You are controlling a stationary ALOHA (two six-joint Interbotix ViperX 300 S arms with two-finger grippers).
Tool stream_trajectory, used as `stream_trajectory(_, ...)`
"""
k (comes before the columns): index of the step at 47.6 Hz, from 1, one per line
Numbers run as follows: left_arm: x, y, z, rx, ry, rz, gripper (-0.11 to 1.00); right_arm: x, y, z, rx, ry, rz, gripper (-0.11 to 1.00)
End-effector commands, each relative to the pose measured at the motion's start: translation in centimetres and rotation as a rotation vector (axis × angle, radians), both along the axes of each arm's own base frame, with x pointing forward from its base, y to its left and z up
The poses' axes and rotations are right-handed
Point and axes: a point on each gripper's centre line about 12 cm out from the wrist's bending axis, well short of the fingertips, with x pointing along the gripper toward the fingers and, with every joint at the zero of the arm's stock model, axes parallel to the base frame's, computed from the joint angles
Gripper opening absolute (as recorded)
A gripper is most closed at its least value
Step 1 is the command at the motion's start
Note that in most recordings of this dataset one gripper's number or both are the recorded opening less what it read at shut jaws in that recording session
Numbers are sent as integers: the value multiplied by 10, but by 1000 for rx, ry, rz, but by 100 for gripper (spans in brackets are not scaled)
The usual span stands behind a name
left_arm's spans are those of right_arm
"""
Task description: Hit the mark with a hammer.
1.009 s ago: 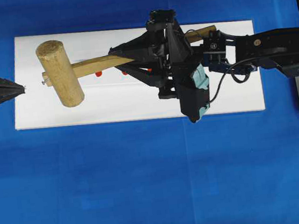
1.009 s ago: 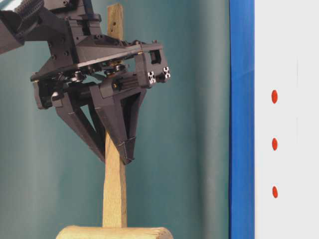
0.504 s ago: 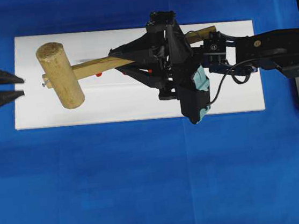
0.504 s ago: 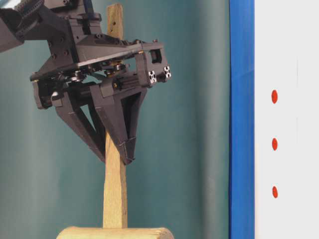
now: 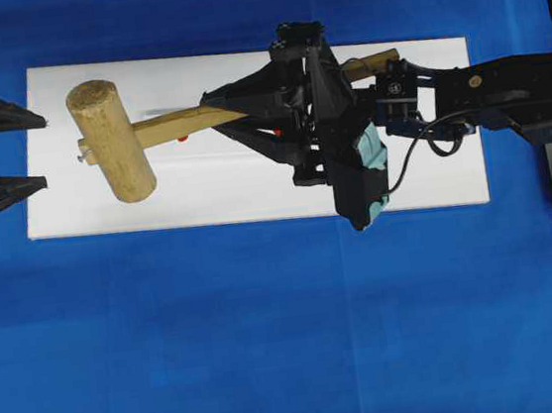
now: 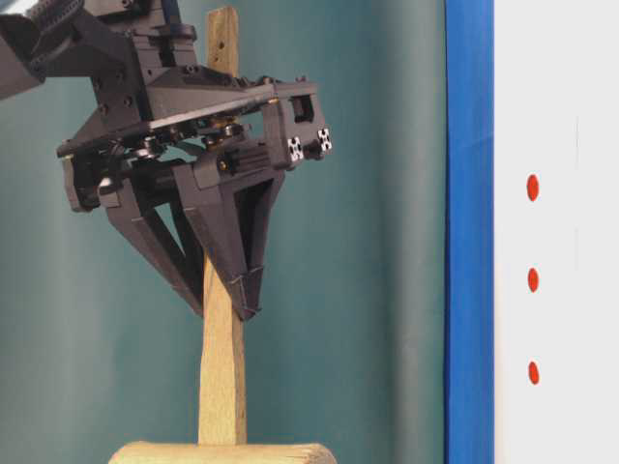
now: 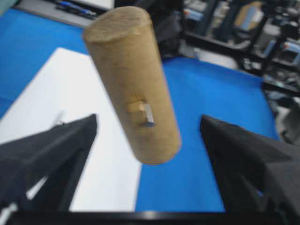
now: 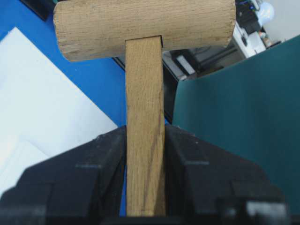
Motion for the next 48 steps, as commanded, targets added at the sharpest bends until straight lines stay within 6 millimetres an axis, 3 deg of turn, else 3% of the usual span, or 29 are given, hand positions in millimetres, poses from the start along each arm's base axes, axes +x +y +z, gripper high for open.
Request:
stream_trajectory(1, 4, 1, 6, -2, -20, 2, 93, -2, 3, 23, -3, -72, 3, 10)
stream_trajectory(25, 68, 3, 7, -35, -6, 2, 93, -2, 3, 23, -5, -76, 2, 10)
stream_trajectory(48, 89, 2, -2, -54, 47, -3, 93, -2, 1, 24, -5, -79, -3, 10)
